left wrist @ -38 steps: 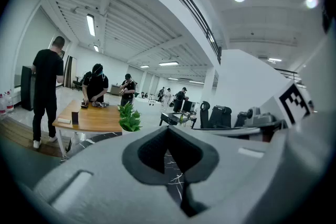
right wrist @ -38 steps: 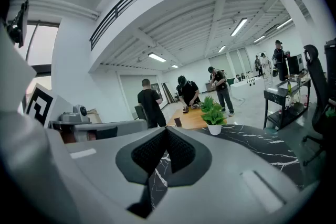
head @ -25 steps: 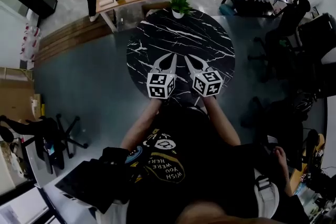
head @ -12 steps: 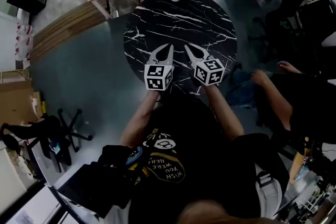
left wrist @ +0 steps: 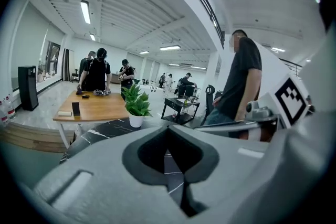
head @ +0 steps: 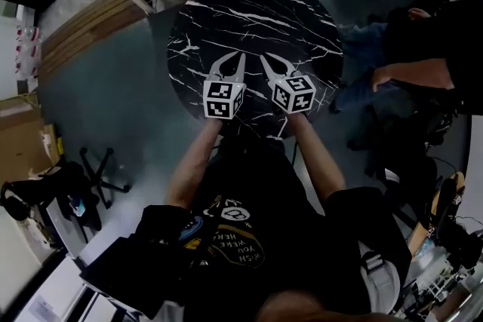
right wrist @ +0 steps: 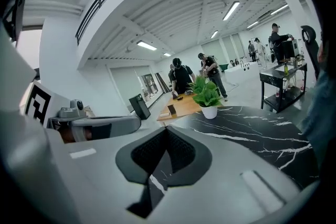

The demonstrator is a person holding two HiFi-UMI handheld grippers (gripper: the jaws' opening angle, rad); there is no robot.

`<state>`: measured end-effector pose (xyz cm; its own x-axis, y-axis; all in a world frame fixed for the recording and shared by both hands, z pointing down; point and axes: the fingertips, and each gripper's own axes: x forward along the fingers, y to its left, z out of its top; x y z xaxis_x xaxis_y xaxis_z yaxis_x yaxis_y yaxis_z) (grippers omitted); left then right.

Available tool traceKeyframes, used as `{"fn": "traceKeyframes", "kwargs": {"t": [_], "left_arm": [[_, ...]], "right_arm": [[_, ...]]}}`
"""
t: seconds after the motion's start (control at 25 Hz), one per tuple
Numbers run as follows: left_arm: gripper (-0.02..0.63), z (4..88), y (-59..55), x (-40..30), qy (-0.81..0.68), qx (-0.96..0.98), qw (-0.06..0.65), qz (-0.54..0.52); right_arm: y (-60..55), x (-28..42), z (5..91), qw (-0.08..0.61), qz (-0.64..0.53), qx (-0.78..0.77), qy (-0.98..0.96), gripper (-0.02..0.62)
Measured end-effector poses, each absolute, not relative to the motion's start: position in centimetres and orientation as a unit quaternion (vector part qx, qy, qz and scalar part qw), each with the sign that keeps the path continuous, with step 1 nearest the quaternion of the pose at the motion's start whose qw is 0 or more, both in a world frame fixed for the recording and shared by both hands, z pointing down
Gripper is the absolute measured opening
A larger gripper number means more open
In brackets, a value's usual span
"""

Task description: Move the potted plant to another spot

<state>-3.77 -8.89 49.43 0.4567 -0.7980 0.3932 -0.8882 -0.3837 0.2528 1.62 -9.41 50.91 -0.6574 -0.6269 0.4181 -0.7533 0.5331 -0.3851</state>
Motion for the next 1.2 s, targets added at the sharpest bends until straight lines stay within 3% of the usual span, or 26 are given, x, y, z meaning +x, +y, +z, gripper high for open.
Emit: {"fn": "traceKeyframes", "kwargs": {"t": [0.48,0.8,0.96,1.08,1.2], "left_arm": [[0.005,56.8,-21.5,-4.1,-0.516,0.823,0.205,0.115],[0.005,62.5,-26.9,-8.5,-0.513,0.821,0.214,0.133],[0.005,63.3,-28.0,-10.5,-0.512,0.822,0.220,0.120],[0.005,63.4,-27.9,-11.4,-0.507,0.825,0.227,0.105],[0.005,63.6,-27.7,-12.1,-0.508,0.823,0.235,0.100]], "right_arm": [[-23.6,-0.1,60.8,0.109,0.246,0.394,-0.879,0.006],[-35.7,-2.0,69.8,0.127,0.232,0.459,-0.848,0.258],[-41.0,-2.9,72.9,0.140,0.209,0.481,-0.840,0.503],[-43.6,-2.6,73.6,0.156,0.183,0.502,-0.831,0.567],[-45.7,-2.6,73.9,0.167,0.167,0.519,-0.822,0.586]]}}
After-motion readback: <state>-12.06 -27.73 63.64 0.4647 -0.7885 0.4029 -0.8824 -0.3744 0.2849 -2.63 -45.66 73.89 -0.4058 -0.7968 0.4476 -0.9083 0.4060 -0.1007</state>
